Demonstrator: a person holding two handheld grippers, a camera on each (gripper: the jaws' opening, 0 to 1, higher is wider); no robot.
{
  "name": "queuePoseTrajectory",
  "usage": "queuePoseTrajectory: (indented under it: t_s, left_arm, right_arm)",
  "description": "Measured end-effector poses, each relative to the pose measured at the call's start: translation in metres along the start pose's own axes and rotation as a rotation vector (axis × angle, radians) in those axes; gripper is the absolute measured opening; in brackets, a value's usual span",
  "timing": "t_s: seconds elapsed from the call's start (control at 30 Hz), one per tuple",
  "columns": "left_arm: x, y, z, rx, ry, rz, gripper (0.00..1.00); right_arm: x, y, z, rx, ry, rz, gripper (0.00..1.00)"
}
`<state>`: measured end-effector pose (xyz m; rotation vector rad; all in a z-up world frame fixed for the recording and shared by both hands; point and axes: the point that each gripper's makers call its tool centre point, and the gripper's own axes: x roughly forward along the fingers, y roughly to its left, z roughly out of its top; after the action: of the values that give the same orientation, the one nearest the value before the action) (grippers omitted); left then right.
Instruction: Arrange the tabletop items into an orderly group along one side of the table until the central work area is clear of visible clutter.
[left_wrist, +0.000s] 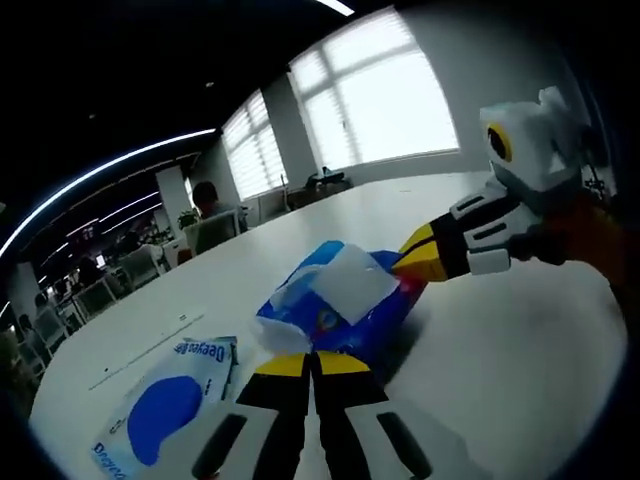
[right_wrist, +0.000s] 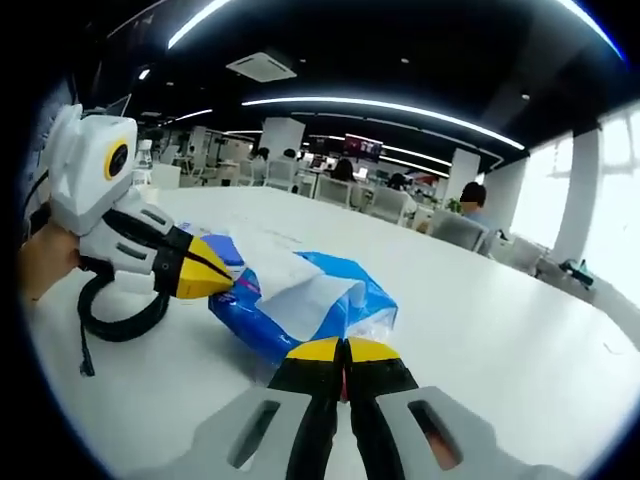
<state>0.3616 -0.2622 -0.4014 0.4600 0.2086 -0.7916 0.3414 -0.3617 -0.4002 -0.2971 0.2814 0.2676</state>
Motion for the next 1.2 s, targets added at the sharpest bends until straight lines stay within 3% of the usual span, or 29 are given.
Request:
queuePoseTrajectory:
  t_s: [0.17,0.57,0.63,0.77,0.93,1.2]
  left_arm:
    - [0.002,-0.004,-0.002,0.043,0.019,0.012,0.00]
    - [0.001,-0.007,-0.006,0.019,0.045,0.000,0.00]
    - [0.001,-0.012,-0.009,0.016,0.063,-0.010,0.00]
    - [0.001,-0.011,-0.009,0.017,0.066,-0.009,0.01]
    - [0.000,-0.012,-0.011,0.014,0.070,-0.010,0.03]
    - [0.001,-0.011,-0.012,-0.030,0.071,-0.014,0.06]
  right_arm:
    - [0.000,-0.001,-0.004,0.026,-0.001,0.002,0.00]
    - [0.001,0.000,-0.013,0.054,0.015,0.002,0.00]
    - [0.002,0.000,-0.022,0.128,0.024,0.001,0.00]
    - [0.000,0.000,-0.022,0.162,0.018,0.008,0.00]
    - [-0.001,0.000,-0.023,0.152,0.023,0.003,0.02]
    - [-0.006,-0.002,-0.024,0.209,0.021,0.002,0.10]
